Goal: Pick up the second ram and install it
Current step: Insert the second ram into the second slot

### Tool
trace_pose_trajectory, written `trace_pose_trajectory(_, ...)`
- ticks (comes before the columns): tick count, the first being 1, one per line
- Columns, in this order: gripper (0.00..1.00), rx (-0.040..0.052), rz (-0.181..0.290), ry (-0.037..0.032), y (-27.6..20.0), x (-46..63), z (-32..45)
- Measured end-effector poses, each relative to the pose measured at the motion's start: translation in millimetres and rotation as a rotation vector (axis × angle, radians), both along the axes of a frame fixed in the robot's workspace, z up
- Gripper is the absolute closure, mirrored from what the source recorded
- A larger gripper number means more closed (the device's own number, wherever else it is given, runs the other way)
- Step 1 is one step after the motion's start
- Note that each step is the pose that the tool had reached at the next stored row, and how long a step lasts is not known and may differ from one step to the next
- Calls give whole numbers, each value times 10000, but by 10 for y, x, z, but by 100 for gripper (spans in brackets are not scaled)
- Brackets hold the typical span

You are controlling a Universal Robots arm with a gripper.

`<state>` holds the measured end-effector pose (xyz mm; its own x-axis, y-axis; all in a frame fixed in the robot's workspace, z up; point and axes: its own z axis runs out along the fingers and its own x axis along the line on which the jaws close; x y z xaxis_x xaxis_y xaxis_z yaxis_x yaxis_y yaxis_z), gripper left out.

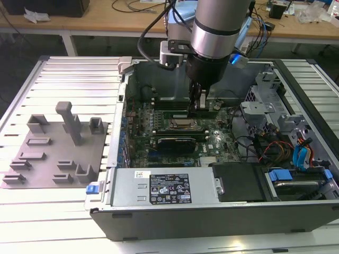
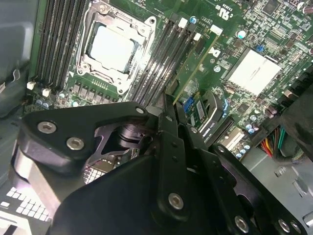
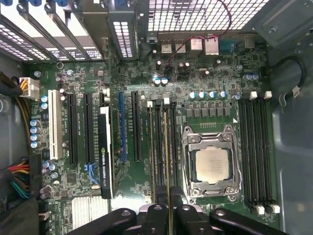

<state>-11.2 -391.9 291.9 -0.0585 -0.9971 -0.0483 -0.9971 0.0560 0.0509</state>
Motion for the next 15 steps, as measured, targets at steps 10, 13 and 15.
trace_pose_trajectory(10,89,-1,0,0,26,0,-127)
trace_pose_trajectory(13,89,0,1,-1,33,0,-170)
trace_pose_trajectory(15,89,0,1,0,41,0,-209)
